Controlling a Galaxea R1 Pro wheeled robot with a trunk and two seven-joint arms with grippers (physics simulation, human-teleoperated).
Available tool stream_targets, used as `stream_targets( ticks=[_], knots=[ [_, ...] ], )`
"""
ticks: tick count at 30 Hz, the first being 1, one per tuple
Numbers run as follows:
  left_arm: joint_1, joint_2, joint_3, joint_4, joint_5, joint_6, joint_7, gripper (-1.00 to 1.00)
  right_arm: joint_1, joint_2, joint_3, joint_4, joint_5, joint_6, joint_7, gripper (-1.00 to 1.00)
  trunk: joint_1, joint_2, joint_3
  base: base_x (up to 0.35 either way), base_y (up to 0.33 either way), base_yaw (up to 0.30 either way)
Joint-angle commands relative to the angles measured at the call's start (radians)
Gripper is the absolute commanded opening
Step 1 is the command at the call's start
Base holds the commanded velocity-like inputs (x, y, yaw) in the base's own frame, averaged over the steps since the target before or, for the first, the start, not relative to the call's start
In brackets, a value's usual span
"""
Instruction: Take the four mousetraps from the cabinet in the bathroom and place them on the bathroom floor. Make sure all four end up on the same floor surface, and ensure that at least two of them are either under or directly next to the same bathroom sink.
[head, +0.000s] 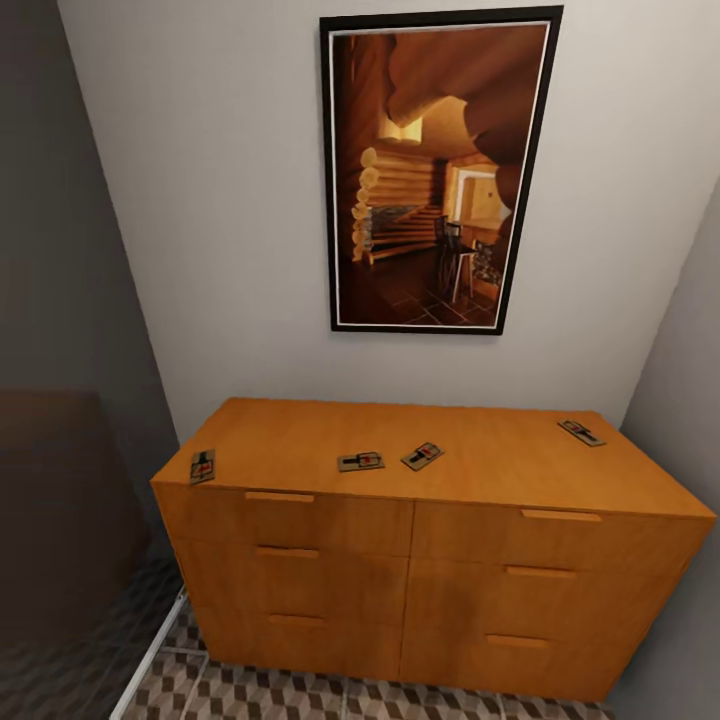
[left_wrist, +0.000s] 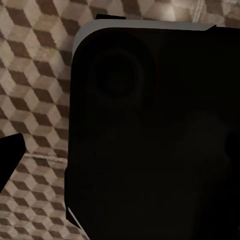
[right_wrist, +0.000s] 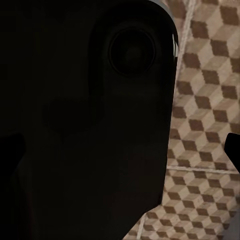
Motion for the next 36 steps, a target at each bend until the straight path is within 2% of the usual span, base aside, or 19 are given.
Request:
stream_targets(
  ticks=[1, 26, 36],
  knots=[
    [0.000, 0.000, 0.000, 0.000, 0.010, -0.002, -0.001, 1.00, 0.000, 0.000, 0.001, 0.000, 0.001, -0.003, -0.001, 1.00, 0.000, 0.000, -0.001, 0.000, -0.053, 0.021],
    [0.000, 0.000, 0.000, 0.000, 0.012, -0.002, -0.001, 1.00, 0.000, 0.000, 0.001, 0.000, 0.001, -0.003, -0.001, 1.00, 0.000, 0.000, -0.001, 0.000, -0.200, 0.003],
    [0.000, 0.001, 0.000, 0.000, 0.013, -0.002, -0.001, 1.00, 0.000, 0.000, 0.000, 0.000, 0.001, -0.003, -0.001, 1.00, 0.000, 0.000, -0.001, 0.000, -0.065, 0.000]
  ],
)
